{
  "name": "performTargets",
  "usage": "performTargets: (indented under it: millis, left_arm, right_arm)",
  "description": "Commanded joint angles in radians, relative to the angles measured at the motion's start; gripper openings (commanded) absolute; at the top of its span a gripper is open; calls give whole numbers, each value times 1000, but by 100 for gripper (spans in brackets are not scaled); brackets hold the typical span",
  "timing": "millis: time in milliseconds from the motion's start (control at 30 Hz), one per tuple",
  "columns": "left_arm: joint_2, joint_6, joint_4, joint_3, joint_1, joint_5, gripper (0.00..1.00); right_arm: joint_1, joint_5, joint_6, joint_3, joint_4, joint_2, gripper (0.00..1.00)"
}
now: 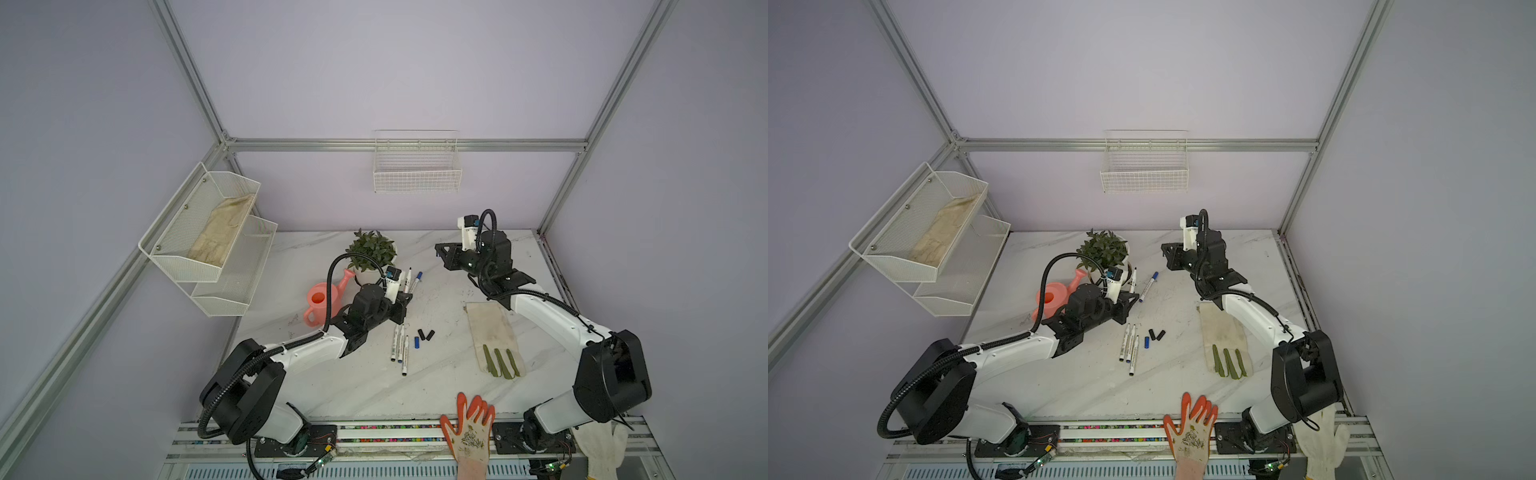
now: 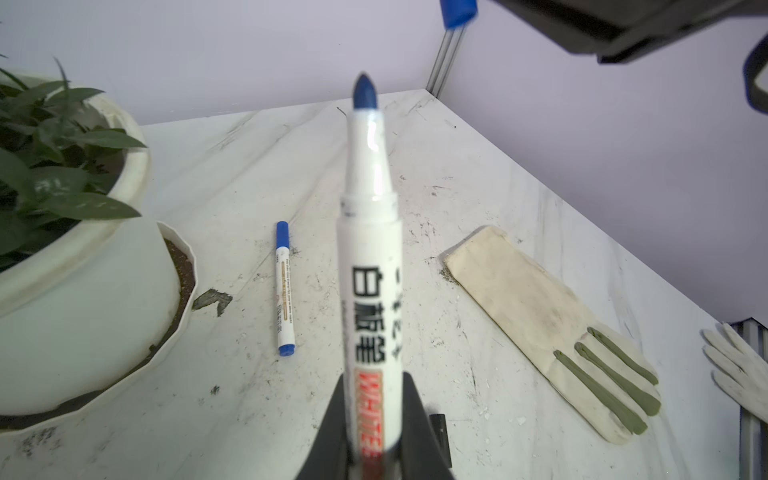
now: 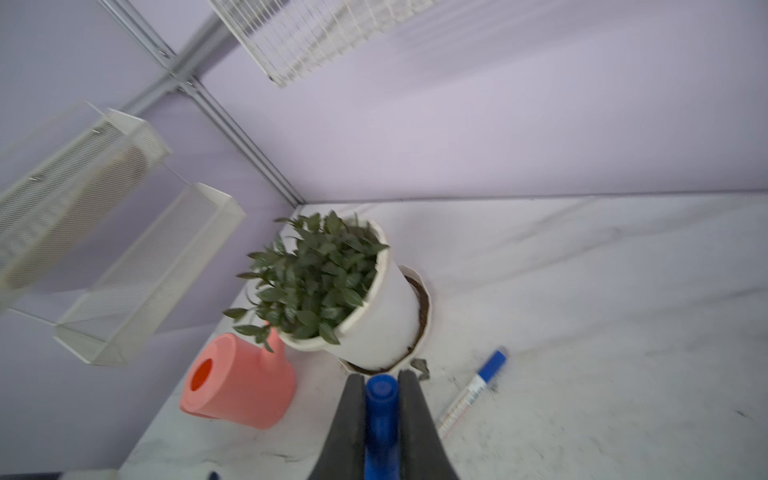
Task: Insert the pens into the pen caps
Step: 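Lift the blue cap with the right gripper and bring it above the marker, then lower the blue cap onto the marker tip with the right gripper while the left holds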
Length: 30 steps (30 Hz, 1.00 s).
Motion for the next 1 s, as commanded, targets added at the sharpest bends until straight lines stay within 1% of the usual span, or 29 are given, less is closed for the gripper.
performTargets:
  millis: [0, 133, 267, 433, 633, 967]
  left_arm:
    - [-14, 67, 51, -14, -6, 52, 0]
    - [-1, 72, 67, -8, -12, 68, 0]
    - [9, 72, 74, -4, -18, 69, 0]
    - [18, 71, 74, -1, -19, 75, 0]
    - [21, 65, 74, -4, -20, 74, 0]
    - [41, 51, 87, -7, -20, 67, 0]
  right_arm:
    - [22, -221, 115, -30, 177, 50, 0]
    - [25, -303, 108, -29, 194, 60, 0]
    - [33, -339, 73, -30, 152, 59, 0]
    - [34, -352, 59, -44, 141, 46, 0]
    - [34, -367, 78, -44, 176, 45, 0]
    - [34, -390, 92, -40, 186, 31, 0]
